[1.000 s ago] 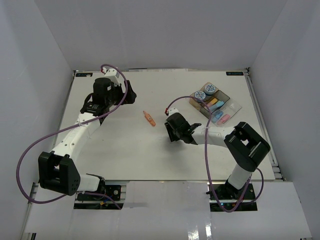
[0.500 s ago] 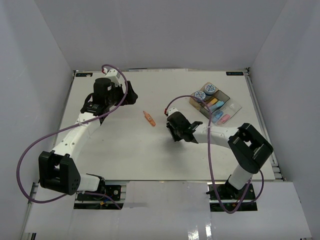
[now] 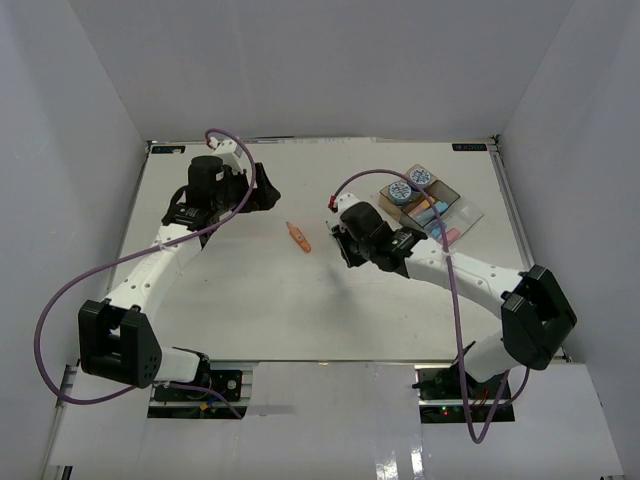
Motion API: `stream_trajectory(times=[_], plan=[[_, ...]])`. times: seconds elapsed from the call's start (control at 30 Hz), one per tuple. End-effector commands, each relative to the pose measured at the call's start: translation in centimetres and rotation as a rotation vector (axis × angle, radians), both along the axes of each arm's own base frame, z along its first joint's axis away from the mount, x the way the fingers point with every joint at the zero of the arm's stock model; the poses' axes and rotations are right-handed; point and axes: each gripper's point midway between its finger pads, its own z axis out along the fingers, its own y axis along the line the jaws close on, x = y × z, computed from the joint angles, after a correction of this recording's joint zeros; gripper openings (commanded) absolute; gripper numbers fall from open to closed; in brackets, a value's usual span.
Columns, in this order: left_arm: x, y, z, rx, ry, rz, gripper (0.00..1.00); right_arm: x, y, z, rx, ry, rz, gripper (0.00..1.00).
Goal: Sort the stationery into containers
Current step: Pick up the pen from the center of the board.
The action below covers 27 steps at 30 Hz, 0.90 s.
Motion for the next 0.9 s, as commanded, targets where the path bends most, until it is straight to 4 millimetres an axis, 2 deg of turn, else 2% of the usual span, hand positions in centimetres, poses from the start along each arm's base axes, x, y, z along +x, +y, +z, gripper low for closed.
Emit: stream_trajectory(times=[0.0,0.13,0.3,0.53,0.87], plan=[[-1.0,-1.4,0.8,-0.083,0.030,-0.057,0.98,0.5,1.6,5.8,0.116,-0.082,0.054,0.27],[-2.8,-2.9,-1.0,-0.181,0.144,-0.099,0.98,0.6,2.9,9.4,0.215,-0.149,0.102,0.27],[-4.5,-4.8,-3.3,-0.297,0.275,-0.131,0.98,0.4,4.3,11.7,0.277,-0.177,0.168,0.27],[-4.2,-6.9,-2.9,-0.371,0.279,-0.143,0.98,0.2,5.4,12.9,0.319,-0.188,0.213,0.28],[-2.9,-7.3,-2.5,-0.455,0.272,-0.095,0.98,0.0,5.9,12.3,0.319,-0.174,0.233,0.28]])
